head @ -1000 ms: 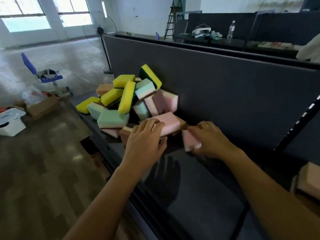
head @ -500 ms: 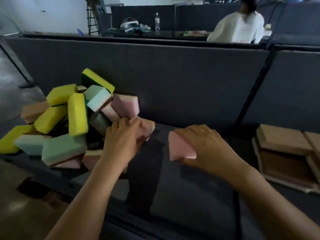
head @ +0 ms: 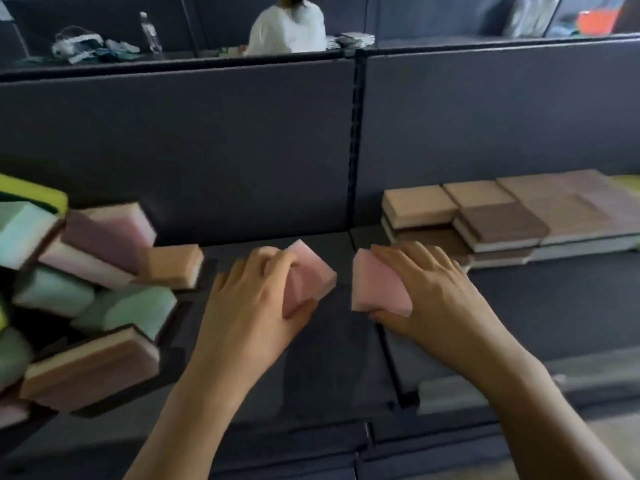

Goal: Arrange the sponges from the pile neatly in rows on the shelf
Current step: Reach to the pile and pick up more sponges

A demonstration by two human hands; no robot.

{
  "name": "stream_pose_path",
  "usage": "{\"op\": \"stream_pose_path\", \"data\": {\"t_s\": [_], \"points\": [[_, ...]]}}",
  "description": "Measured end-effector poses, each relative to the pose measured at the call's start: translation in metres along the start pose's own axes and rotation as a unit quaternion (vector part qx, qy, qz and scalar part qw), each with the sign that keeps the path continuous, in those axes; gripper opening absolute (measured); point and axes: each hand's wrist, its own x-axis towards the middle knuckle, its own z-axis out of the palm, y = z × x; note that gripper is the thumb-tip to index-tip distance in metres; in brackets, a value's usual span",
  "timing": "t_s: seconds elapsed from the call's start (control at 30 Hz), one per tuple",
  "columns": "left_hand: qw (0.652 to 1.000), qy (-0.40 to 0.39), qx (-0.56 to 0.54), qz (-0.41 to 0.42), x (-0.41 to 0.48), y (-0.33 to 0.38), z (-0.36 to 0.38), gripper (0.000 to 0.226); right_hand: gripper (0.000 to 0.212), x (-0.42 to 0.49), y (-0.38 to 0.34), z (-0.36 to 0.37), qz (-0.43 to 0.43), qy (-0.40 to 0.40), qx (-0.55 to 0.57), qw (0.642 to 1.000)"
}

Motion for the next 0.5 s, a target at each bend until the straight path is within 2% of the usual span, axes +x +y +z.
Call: {"op": "stream_pose_path", "data": {"t_s": [0.27,0.5], "points": [[0.991,-0.071,-0.047,0.105,0.023,0.108,0.045,0.054,0.088,-0.069,0.095,-0.036,0.118,0.02,-0.038,0.992],[0.978,-0.087,-0.108,0.153,0.041,0.238,0.088,0.05,0.087,-0.13,0.201,-0.084,0.169,0.036,-0.06,0.983]]}}
